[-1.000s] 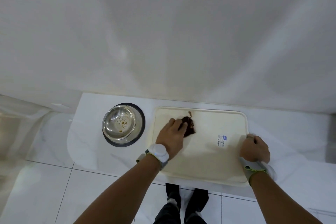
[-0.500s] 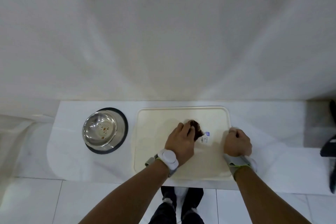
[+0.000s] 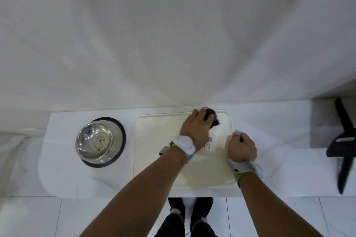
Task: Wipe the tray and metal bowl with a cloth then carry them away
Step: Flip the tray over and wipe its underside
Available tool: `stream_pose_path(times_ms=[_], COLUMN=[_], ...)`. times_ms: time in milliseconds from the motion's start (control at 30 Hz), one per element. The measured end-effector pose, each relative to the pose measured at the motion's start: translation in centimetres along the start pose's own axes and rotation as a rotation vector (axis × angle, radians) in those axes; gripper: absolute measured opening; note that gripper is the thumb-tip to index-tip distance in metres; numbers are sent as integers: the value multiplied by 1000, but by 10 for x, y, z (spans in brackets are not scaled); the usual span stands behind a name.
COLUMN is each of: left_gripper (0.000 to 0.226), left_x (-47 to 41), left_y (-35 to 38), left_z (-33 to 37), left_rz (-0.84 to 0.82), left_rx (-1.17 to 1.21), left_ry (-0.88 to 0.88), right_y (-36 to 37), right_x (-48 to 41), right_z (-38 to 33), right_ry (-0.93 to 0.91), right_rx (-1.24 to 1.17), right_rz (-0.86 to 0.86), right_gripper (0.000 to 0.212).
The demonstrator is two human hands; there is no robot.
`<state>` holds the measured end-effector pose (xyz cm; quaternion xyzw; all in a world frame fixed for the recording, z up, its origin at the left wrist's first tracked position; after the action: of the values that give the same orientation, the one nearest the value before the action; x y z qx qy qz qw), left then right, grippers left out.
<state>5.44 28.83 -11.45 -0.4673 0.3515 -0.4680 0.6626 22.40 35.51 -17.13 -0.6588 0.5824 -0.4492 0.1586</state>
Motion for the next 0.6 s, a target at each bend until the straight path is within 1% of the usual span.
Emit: stream_pose_path(times_ms=[100, 133, 233, 300, 367, 533, 600], left_gripper=[25, 23, 36, 39, 37, 31, 30], left_x=[40, 59, 109, 126, 134, 192, 214], left_y=[-25, -31, -46, -49, -46, -25, -22], left_z=[-57, -79, -140, -157, -150, -90, -78], left_rz=[114, 137, 125, 97, 90, 45, 19], left_rx=[-26, -27, -76, -117, -116, 8, 48], left_ry=[-113, -164, -355, -413, -389, -199, -148], right_y=[2, 2, 1, 2, 2, 0, -1], right_x=[0, 0, 1, 0, 0, 2, 4], right_z=[1, 0, 0, 0, 1, 0, -1], right_ry=[8, 7, 9, 9, 9, 13, 12], right_rx=[1, 2, 7, 8, 4, -26, -31], right_rz=[-29, -39, -38, -43, -44, -71, -68], right_gripper=[28, 28, 29, 29, 30, 30, 30])
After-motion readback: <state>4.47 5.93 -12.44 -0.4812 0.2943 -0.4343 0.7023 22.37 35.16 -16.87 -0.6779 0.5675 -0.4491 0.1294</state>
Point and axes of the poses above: each hand's wrist, its own x-axis away from the middle knuckle, its own y-axis out of the palm, z = x × y, the point moved 9 cm from there along -x, towards the middle knuckle, and after that the axes turned 2 degrees about y, right-handed, at the moved point
